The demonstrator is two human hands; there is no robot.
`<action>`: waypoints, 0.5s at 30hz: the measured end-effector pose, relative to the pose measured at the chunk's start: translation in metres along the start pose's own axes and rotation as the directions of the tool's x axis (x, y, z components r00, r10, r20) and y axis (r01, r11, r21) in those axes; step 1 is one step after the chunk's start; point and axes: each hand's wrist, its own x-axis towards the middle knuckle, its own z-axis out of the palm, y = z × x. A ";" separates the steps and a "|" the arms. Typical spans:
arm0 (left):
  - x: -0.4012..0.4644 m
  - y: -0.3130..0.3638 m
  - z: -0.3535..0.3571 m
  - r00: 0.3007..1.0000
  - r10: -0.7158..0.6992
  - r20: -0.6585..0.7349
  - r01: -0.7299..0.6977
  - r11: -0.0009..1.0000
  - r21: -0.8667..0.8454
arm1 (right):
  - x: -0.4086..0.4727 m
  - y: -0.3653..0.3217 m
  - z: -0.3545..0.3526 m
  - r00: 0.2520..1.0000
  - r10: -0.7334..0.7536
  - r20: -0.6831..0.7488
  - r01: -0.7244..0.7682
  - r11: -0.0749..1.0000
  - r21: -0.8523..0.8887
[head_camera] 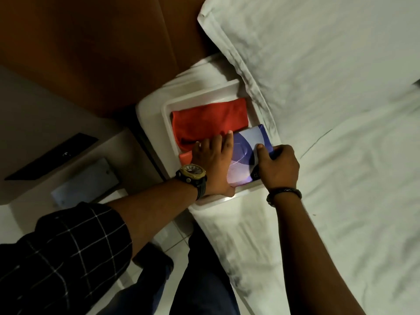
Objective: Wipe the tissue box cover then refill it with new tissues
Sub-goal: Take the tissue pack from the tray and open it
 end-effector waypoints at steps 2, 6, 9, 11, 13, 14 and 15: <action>-0.005 -0.004 -0.007 0.999 0.018 -0.030 -0.020 0.999 -0.051 | -0.007 -0.008 -0.007 0.998 -0.058 -0.027 0.059 0.998 0.024; -0.018 -0.016 -0.024 0.996 0.032 -0.084 -0.052 0.967 -0.249 | -0.028 -0.031 -0.020 0.964 -0.250 -0.089 0.257 0.964 0.074; -0.028 -0.024 -0.034 0.997 0.021 -0.073 -0.047 0.928 -0.370 | -0.043 -0.043 -0.029 0.925 -0.375 -0.056 0.377 0.926 0.030; -0.037 -0.028 -0.038 0.999 0.022 -0.047 -0.041 0.893 -0.448 | -0.056 -0.049 -0.034 0.898 -0.438 -0.029 0.438 0.899 -0.013; -0.046 -0.031 -0.041 1.000 0.003 0.003 -0.001 0.839 -0.544 | -0.071 -0.050 -0.037 0.865 -0.501 -0.039 0.498 0.865 -0.060; -0.051 -0.031 -0.045 0.999 -0.018 0.028 0.031 0.783 -0.621 | -0.080 -0.050 -0.038 0.842 -0.537 -0.043 0.533 0.842 -0.082; -0.056 -0.030 -0.049 0.997 -0.053 0.052 0.074 0.695 -0.715 | -0.090 -0.050 -0.040 0.813 -0.580 -0.041 0.575 0.813 -0.090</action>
